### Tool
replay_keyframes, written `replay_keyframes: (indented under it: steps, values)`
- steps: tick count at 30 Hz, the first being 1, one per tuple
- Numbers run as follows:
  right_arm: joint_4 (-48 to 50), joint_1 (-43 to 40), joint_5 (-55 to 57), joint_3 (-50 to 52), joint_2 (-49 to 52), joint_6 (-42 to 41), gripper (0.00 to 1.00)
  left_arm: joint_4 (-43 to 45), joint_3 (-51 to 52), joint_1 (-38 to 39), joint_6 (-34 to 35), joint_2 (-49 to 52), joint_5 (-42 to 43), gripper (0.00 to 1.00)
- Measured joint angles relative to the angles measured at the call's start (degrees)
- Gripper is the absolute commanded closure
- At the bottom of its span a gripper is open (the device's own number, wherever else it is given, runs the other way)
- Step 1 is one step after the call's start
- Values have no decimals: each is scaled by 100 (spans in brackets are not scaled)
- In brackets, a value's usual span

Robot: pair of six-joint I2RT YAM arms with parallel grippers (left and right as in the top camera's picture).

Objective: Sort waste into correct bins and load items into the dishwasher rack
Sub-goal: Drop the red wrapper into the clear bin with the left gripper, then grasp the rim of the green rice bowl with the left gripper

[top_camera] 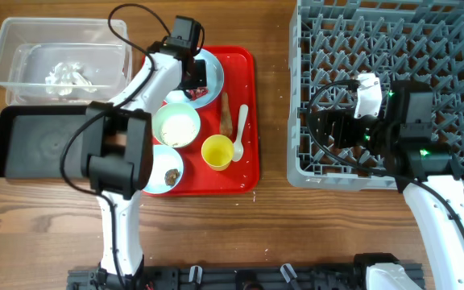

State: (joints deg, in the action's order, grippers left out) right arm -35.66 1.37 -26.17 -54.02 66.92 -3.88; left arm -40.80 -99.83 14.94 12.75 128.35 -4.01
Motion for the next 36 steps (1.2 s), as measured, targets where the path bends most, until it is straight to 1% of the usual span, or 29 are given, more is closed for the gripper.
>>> replay_keyframes:
  steps: [3, 5, 7, 8, 9, 10, 11, 12, 13, 15, 18, 20, 21, 24, 25, 27, 29, 32, 33, 34, 35, 36]
  values:
    - [4, 0, 0, 0, 0, 0, 0, -221, -63, -326, 192, -769, -278, 96]
    - [11, 0, 0, 0, 0, 0, 0, -210, -208, -802, 295, -1423, -531, 96]
    - [68, 0, 0, 0, 0, 0, 0, -116, -367, -1405, 332, -1679, -695, 96]
    - [94, 0, 0, 0, 0, 0, 0, -57, -367, -1617, 348, -1659, -726, 87]
    - [109, 0, 0, 0, 0, 0, 0, 52, -367, -1853, 358, -1563, -752, 69]
    - [116, 0, 0, 0, 0, 0, 0, 164, -367, -2017, 352, -1440, -776, 44]
    - [122, 0, 0, 0, 0, 0, 0, 254, -363, -2175, 389, -1294, -778, 24]
    - [122, 0, 0, 0, 0, 0, 0, 317, -363, -2323, 393, -1130, -776, 10]
    - [122, 0, 0, 0, 0, 0, 0, 330, -350, -2448, 409, -966, -772, 0]
    - [122, 0, 0, 0, 0, 0, 0, 328, -313, -2577, 428, -761, -772, 0]
    - [122, 0, 0, 0, 0, 0, 1, 136, -289, -2570, 431, -752, -717, 0]
    - [122, 0, 0, 0, 0, 0, 0, -326, -286, -2533, 433, -839, -656, 0]
    - [122, 0, 0, 0, 0, 0, 0, -800, -269, -2496, 433, -1010, -509, 0]
    - [131, 0, -2, 0, 0, 0, 0, -1644, -267, -2363, 428, -1521, -22, 0]
    - [138, 0, 0, 0, 0, 0, 0, -1985, -271, -2271, 431, -1729, 201, 1]
    - [131, 0, 0, 0, 0, 0, 0, -2496, -297, -2015, 428, -1899, 498, 5]
    - [131, 0, 0, 0, 0, 0, 0, -2785, -271, -1646, 372, -1895, 654, 6]
    - [133, 0, 0, 0, 0, 0, 0, -2909, -127, -857, 219, -1893, 754, 18]
    - [136, 0, 0, 0, 0, -2, 0, -2839, -22, -614, 162, -1893, 748, 20]
    - [111, 0, 0, 0, 0, 0, 0, -2752, 87, -461, 133, -1893, 732, 26]
    - [92, 0, 0, 0, 0, 0, 0, -2581, 306, -282, 114, -1893, 728, 34]
    - [94, 0, 0, 0, 0, 0, 0, -2452, 498, -155, 92, -1884, 734, 40]
